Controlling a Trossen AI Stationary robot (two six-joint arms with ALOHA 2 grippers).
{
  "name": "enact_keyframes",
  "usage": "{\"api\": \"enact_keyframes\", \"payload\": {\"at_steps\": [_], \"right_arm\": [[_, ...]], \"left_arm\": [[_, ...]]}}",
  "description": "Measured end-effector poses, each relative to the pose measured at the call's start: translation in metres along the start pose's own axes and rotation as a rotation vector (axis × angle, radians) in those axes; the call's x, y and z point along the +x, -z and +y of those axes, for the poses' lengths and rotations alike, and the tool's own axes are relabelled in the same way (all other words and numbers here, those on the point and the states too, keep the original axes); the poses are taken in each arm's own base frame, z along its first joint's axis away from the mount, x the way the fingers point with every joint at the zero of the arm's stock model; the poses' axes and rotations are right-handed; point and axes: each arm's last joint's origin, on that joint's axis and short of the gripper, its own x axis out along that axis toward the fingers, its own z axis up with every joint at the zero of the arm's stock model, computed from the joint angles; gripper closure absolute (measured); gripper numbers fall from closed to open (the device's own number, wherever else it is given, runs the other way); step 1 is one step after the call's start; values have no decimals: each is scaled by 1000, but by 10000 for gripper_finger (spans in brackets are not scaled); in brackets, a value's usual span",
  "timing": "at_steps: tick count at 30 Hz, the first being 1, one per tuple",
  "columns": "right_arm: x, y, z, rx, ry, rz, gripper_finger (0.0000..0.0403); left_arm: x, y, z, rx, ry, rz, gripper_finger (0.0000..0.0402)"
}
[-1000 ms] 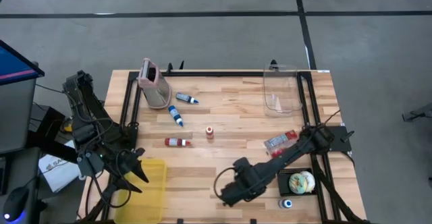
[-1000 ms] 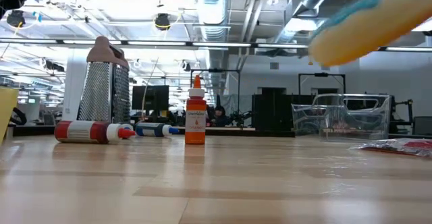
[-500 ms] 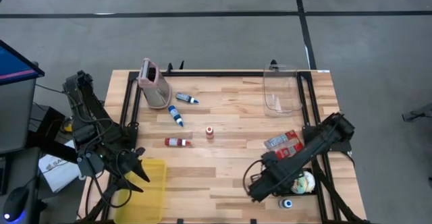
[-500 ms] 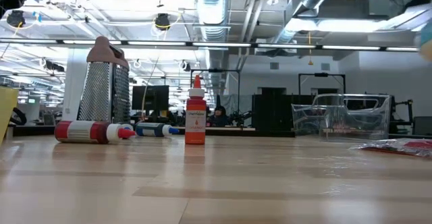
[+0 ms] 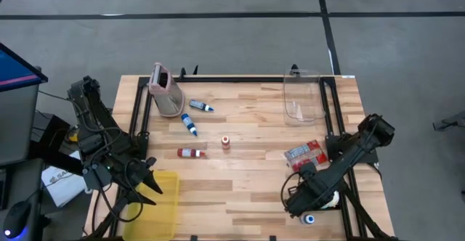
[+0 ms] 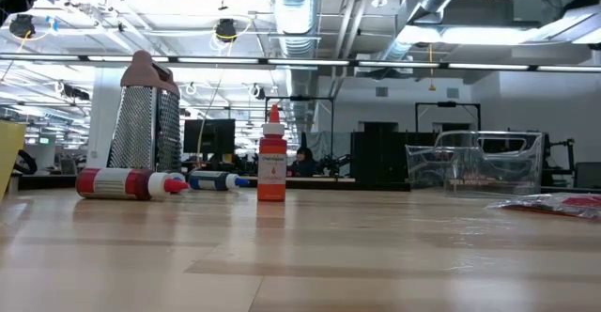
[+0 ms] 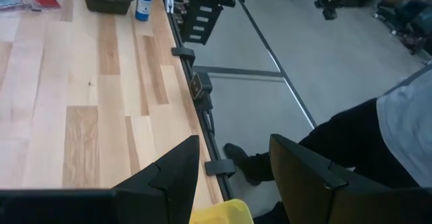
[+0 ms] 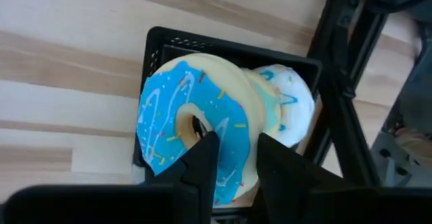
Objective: Pick & Place Food Item
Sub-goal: Put the blue donut into the black bin
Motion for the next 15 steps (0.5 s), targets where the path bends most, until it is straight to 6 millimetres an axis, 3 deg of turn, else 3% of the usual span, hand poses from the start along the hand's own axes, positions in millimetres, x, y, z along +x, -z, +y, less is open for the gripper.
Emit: {"api": "enact_keyframes", "payload": {"at_steps": [15], "right_arm": [[44, 0, 3, -41, 1, -43, 310]], "left_arm": [[0, -6, -3, -58, 10, -77, 225]]}}
